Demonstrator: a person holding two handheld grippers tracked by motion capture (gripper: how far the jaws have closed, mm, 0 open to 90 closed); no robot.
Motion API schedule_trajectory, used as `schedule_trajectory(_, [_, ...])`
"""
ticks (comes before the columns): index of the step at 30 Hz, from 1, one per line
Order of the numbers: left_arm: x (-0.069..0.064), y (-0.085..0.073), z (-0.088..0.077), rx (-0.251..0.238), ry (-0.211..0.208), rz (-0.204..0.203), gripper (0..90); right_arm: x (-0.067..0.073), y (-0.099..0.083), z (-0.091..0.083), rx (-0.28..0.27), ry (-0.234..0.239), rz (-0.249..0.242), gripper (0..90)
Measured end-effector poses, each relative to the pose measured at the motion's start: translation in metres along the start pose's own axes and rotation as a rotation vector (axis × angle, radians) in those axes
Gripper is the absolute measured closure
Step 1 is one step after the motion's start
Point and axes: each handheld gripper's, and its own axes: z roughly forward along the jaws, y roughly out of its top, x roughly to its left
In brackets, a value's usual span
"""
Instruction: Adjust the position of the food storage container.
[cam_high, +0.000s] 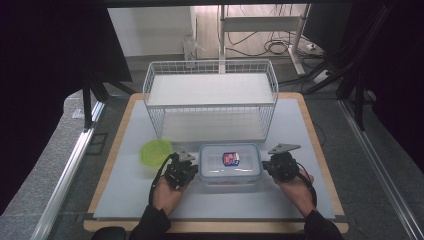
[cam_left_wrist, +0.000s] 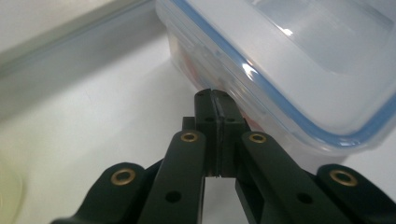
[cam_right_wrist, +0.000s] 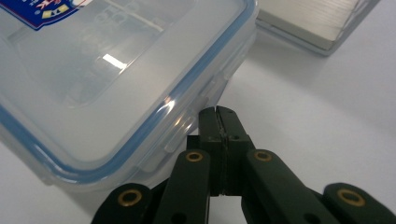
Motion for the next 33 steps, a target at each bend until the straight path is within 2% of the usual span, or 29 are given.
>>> schedule_trajectory(2, [-0.005, -0.008, -0.007, 0.004, 0.006, 0.008, 90.0, 0.006, -0.003, -0.003, 0.002, 0.004, -0.018, 90.0])
schedule_trajectory(5, [-0.007, -0.015, -0.013, 0.001, -0.004, -0.005, 90.0, 0.013, -0.007, -0.007, 0.009, 0.018, -0.032, 90.0])
schedule_trajectory(9, [-0.006, -0.020, -0.017, 0.005, -0.047, 0.006, 90.0, 0.020, -0.008, -0.010, 0.024, -0.003, -0.067, 90.0])
schedule_trajectory(10, [-0.005, -0.021, -0.020, 0.004, -0.054, 0.008, 86.8, 0.020, -0.008, -0.011, 0.027, 0.004, -0.072, 89.1])
schedule_trajectory(11, [-0.004, -0.021, -0.022, 0.000, -0.047, 0.010, 86.8, 0.020, -0.008, -0.011, 0.027, 0.004, -0.072, 89.1])
schedule_trajectory(12, [-0.001, -0.022, -0.030, -0.013, -0.001, 0.033, 84.0, 0.017, -0.008, -0.013, 0.014, 0.000, -0.080, 85.9])
schedule_trajectory(14, [0.001, -0.023, -0.033, -0.020, 0.005, 0.037, 81.8, 0.015, -0.008, -0.016, -0.001, -0.002, -0.085, 84.1])
schedule_trajectory(15, [0.006, -0.026, -0.038, -0.047, 0.003, 0.020, 74.2, 0.011, -0.008, -0.021, -0.027, -0.015, -0.073, 78.3])
schedule_trajectory(18, [0.010, -0.029, -0.044, -0.067, 0.004, 0.017, 63.8, 0.004, -0.009, -0.027, -0.058, -0.011, -0.054, 71.4])
schedule_trajectory(21, [0.010, -0.031, -0.050, -0.106, -0.013, 0.039, 54.2, 0.000, -0.011, -0.034, -0.081, -0.013, -0.041, 65.7])
schedule_trajectory(23, [0.010, -0.033, -0.052, -0.122, 0.001, 0.058, 47.0, -0.001, -0.013, -0.037, -0.089, -0.010, -0.051, 62.0])
schedule_trajectory(28, [0.015, -0.039, -0.052, -0.156, -0.035, 0.042, 25.5, 0.001, -0.017, -0.044, -0.103, 0.021, -0.068, 49.2])
schedule_trajectory(33, [0.019, -0.040, -0.051, -0.154, -0.065, 0.029, 14.3, 0.001, -0.019, -0.047, -0.122, 0.038, -0.057, 37.1])
